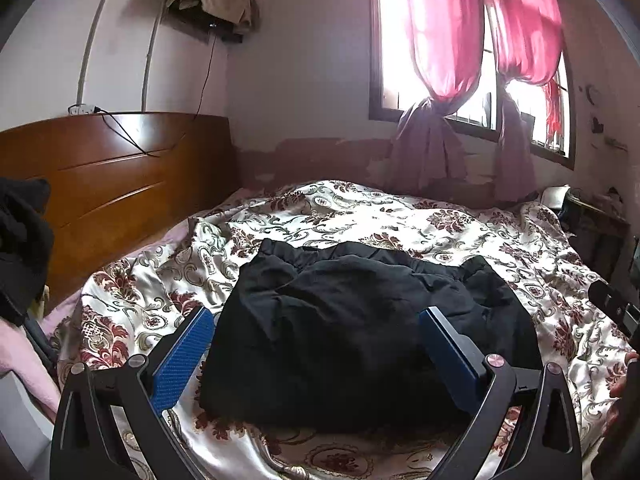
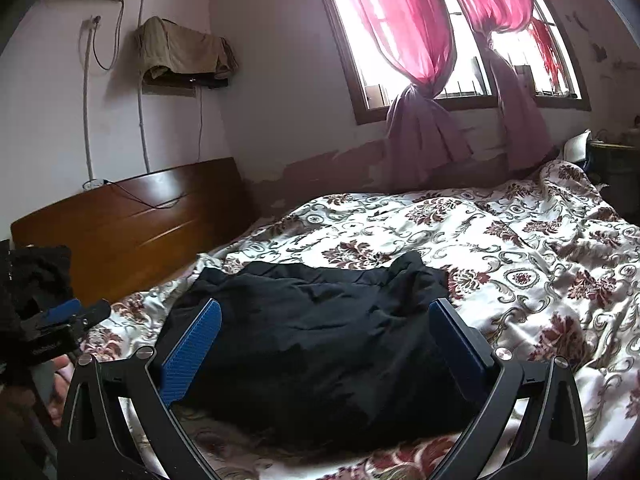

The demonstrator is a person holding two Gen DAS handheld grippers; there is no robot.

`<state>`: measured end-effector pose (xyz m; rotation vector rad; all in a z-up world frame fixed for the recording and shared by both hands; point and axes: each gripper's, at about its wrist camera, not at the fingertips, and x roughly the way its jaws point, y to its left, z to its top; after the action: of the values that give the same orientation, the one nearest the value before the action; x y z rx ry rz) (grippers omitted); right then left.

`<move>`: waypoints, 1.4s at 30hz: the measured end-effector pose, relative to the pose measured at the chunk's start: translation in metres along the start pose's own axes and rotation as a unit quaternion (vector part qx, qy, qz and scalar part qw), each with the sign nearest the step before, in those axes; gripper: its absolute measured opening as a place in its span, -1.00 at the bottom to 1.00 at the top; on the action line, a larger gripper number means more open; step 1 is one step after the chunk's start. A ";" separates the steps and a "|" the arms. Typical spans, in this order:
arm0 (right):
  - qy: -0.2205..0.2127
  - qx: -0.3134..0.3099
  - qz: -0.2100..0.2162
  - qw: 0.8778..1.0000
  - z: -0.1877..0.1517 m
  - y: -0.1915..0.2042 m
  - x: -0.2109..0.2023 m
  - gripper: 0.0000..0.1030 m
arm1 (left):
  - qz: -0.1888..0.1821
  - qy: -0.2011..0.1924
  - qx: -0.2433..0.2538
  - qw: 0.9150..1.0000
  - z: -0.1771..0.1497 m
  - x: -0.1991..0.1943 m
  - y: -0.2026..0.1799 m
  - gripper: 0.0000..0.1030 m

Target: Fold large clothes

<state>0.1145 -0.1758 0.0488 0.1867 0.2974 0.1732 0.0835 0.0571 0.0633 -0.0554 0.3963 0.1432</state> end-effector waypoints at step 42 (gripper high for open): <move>0.053 -0.048 -0.014 0.997 -0.077 0.036 -0.028 0.97 | 0.007 0.026 0.006 1.000 -0.084 -0.039 0.015 1.00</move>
<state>0.0595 -0.1339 -0.0083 0.0782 0.3953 0.1688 0.0137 0.0597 0.0012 -0.0452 0.4491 0.1535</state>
